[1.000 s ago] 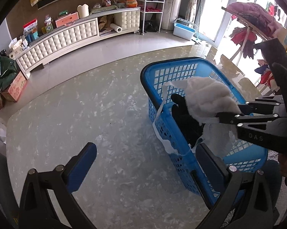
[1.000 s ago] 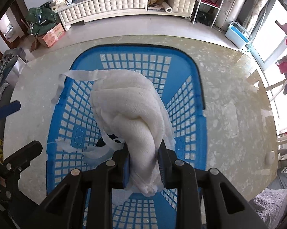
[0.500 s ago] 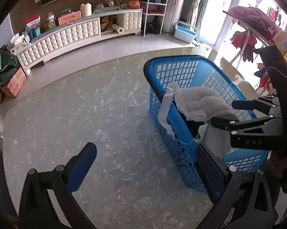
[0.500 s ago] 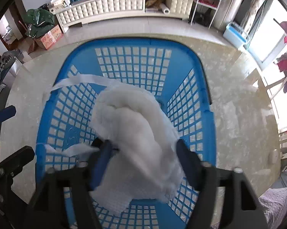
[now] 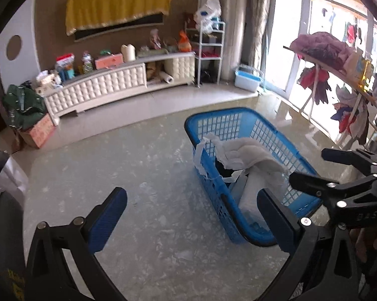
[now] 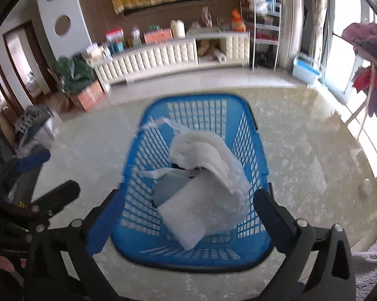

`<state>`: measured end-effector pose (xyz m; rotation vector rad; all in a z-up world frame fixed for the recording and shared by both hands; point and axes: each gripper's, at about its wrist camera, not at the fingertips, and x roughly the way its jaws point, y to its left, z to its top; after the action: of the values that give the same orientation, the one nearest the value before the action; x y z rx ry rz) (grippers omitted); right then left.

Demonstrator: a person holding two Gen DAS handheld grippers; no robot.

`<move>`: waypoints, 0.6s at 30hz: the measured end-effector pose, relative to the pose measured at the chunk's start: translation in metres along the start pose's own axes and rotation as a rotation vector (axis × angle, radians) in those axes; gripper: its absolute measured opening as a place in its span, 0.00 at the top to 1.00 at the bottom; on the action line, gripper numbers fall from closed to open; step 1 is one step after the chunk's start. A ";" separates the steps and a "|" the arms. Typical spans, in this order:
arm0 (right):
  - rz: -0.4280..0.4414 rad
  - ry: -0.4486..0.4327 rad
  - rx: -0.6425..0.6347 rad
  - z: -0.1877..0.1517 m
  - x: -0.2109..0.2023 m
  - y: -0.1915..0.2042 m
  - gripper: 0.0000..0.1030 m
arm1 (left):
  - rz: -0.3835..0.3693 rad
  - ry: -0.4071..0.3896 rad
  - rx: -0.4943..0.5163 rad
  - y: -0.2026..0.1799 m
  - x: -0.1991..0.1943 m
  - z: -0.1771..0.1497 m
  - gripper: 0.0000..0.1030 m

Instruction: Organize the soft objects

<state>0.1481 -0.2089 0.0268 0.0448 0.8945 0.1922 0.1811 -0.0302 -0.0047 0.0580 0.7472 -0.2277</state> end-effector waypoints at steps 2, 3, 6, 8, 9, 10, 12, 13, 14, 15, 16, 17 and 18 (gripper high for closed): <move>-0.009 -0.065 -0.018 -0.004 -0.020 0.007 0.00 | -0.002 -0.035 -0.020 0.000 -0.016 -0.004 0.00; -0.016 -0.103 -0.030 -0.006 -0.032 0.010 0.00 | 0.011 -0.058 -0.026 0.000 -0.024 -0.006 0.00; -0.050 -0.192 -0.046 -0.012 -0.051 0.014 0.00 | 0.074 -0.156 -0.031 -0.004 -0.053 -0.010 0.00; -0.050 -0.237 -0.055 -0.016 -0.062 0.022 0.00 | 0.085 -0.200 -0.049 -0.004 -0.070 -0.012 0.00; -0.048 -0.252 -0.060 -0.015 -0.063 0.025 0.00 | 0.084 -0.216 -0.058 -0.003 -0.077 -0.012 0.00; -0.048 -0.269 -0.072 -0.017 -0.069 0.028 0.00 | 0.085 -0.229 -0.065 -0.002 -0.084 -0.012 0.00; -0.044 -0.286 -0.089 -0.019 -0.067 0.028 0.00 | 0.095 -0.248 -0.072 -0.001 -0.093 -0.010 0.00; -0.040 -0.297 -0.094 -0.019 -0.067 0.030 0.00 | 0.106 -0.256 -0.073 -0.001 -0.097 -0.008 0.00; -0.034 -0.303 -0.095 -0.020 -0.066 0.030 0.00 | 0.116 -0.261 -0.073 -0.001 -0.101 -0.008 0.00; -0.028 -0.310 -0.094 -0.021 -0.066 0.031 0.00 | 0.119 -0.264 -0.075 -0.002 -0.102 -0.008 0.00; -0.025 -0.317 -0.093 -0.022 -0.067 0.030 0.00 | 0.117 -0.267 -0.079 -0.002 -0.104 -0.010 0.00; -0.021 -0.322 -0.094 -0.022 -0.069 0.030 0.00 | 0.115 -0.269 -0.087 -0.001 -0.106 -0.010 0.00; -0.019 -0.325 -0.095 -0.023 -0.068 0.028 0.00 | 0.112 -0.271 -0.091 -0.002 -0.107 -0.011 0.00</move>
<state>0.0846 -0.1945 0.0679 -0.0210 0.5613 0.2029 0.0974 -0.0107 0.0603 -0.0174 0.4817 -0.0918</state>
